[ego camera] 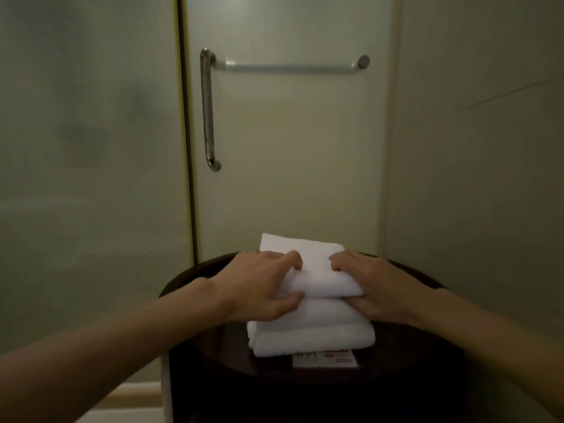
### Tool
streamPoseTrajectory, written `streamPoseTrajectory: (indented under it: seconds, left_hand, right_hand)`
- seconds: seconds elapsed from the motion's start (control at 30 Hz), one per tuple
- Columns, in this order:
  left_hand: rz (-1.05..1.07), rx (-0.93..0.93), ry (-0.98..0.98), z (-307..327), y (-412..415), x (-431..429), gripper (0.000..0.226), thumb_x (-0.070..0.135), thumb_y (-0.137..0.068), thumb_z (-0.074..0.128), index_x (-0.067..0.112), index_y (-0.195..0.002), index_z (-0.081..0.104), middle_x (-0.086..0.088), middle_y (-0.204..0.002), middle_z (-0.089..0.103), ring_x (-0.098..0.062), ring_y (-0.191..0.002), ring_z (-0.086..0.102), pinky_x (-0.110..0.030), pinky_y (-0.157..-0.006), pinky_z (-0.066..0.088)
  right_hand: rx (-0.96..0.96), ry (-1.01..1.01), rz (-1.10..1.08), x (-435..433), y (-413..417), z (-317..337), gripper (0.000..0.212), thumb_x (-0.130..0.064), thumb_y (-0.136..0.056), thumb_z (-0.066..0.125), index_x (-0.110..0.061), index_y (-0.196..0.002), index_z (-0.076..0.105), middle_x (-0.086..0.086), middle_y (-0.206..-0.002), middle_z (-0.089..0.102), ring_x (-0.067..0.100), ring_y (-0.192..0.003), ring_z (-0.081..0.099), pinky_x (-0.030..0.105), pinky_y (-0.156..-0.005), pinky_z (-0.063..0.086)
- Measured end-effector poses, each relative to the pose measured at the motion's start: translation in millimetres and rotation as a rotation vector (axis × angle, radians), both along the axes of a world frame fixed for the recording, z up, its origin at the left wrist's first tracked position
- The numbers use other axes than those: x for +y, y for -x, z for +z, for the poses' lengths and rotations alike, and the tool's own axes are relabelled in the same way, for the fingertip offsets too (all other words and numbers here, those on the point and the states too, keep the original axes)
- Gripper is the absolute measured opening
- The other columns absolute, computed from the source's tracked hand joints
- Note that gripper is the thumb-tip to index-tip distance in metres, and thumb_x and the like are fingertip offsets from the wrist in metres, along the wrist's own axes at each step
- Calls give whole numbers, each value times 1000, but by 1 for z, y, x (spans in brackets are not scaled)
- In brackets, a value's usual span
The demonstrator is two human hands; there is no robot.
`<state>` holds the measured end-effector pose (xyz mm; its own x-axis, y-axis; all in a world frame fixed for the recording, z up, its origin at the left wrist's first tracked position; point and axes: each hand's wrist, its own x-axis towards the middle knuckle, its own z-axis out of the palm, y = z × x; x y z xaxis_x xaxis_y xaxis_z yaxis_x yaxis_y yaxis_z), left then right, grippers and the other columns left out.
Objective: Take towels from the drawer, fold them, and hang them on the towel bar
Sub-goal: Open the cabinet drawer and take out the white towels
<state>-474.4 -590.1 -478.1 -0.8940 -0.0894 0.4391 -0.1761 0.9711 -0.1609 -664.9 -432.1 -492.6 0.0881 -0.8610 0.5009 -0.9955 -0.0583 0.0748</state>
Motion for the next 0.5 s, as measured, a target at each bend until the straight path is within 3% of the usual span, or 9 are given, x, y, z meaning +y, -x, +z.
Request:
streamPoseTrajectory:
  seconds: [0.03, 0.1, 0.17, 0.27, 0.4, 0.5]
  left_hand:
    - [4, 3, -35, 3, 0, 1, 50, 63, -82, 37, 32, -121, 40, 2, -110, 64, -15, -82, 54, -28, -69, 37]
    - [37, 0, -81, 7, 4, 3, 63, 66, -84, 30, 31, -136, 37, -2, -136, 53, -21, -115, 53, -32, -91, 40]
    - [73, -96, -69, 5, 11, 4, 70, 69, -88, 25, 33, -148, 19, -1, -157, 23, -20, -142, 24, -39, -114, 22]
    - [87, -215, -61, -5, 18, 5, 68, 68, -90, 16, 38, -150, 2, -1, -160, 5, -20, -147, 4, -43, -117, 6]
    - [116, -208, -6, -16, 22, 5, 62, 61, -94, 14, 36, -150, 0, -3, -160, 7, -22, -146, 7, -43, -116, 8]
    - [131, -179, 36, -22, 22, 6, 62, 60, -94, 13, 36, -150, 3, -2, -160, 10, -23, -146, 10, -44, -116, 10]
  right_hand:
    - [-13, -22, 0, 3, -1, 1, 35, -22, -83, 58, -15, -116, 50, 5, -116, 57, 25, -95, 58, 36, -80, 48]
    - [16, -22, -12, 8, -5, 4, 40, -29, -84, 55, -16, -121, 47, 5, -127, 54, 23, -106, 56, 32, -88, 46]
    - [26, -1, -40, 10, -13, 5, 50, -39, -87, 47, -15, -130, 46, 6, -140, 48, 20, -121, 50, 31, -100, 41]
    - [89, -41, -75, 8, -19, -1, 56, -42, -97, 35, -12, -145, 36, 6, -150, 40, 19, -137, 37, 34, -113, 30]
    - [111, -82, -144, 7, -18, -12, 54, -36, -102, 31, -13, -151, 25, 6, -157, 28, 17, -144, 24, 27, -118, 15]
    - [116, -76, -171, 10, -24, -14, 54, -36, -101, 34, -12, -150, 28, 9, -157, 28, 20, -145, 24, 28, -118, 13]
